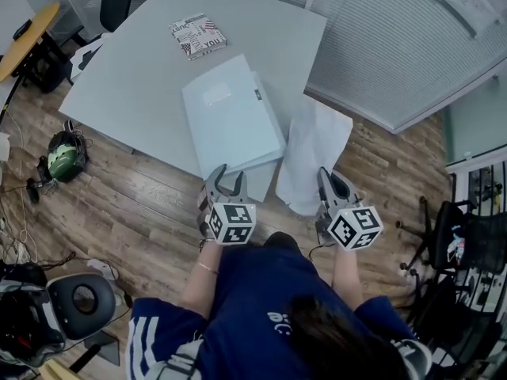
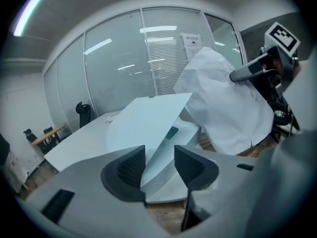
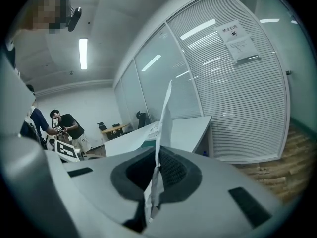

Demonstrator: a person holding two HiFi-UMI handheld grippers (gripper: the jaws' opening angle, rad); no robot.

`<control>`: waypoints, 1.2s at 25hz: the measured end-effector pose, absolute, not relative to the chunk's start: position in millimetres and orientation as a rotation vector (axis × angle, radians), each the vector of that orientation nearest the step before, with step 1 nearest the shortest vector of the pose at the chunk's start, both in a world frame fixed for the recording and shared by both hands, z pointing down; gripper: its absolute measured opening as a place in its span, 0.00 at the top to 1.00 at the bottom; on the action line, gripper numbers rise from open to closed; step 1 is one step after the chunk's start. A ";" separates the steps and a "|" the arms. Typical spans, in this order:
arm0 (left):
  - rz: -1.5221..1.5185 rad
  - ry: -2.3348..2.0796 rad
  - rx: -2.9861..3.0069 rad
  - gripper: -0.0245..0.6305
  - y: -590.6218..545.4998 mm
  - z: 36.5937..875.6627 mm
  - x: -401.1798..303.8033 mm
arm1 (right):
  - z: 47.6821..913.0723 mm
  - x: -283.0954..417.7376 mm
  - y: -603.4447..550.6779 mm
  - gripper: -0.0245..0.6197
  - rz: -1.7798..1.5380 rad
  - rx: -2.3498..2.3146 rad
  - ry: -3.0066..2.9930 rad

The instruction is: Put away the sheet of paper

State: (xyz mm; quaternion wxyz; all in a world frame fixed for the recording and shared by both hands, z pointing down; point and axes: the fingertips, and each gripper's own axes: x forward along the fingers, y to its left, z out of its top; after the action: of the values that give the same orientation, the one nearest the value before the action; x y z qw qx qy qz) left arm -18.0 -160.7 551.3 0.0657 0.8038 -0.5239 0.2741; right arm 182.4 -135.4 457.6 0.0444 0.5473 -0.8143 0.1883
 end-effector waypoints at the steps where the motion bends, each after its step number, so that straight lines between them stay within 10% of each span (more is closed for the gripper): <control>1: 0.847 -1.595 2.430 0.70 -164.3 551.5 -18.2 | 457.5 180.1 -137.1 0.95 0.574 1.670 -2.488; 30: 0.422 -1.881 2.288 0.86 -192.2 489.8 -40.9 | 438.2 137.5 -223.5 0.95 0.546 0.998 -2.749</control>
State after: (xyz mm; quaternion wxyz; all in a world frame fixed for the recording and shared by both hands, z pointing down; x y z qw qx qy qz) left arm -40.9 -192.2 489.8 0.0747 0.7626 -0.6270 0.1405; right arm 137.5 -223.5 438.2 0.0833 0.3344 -0.9207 0.1830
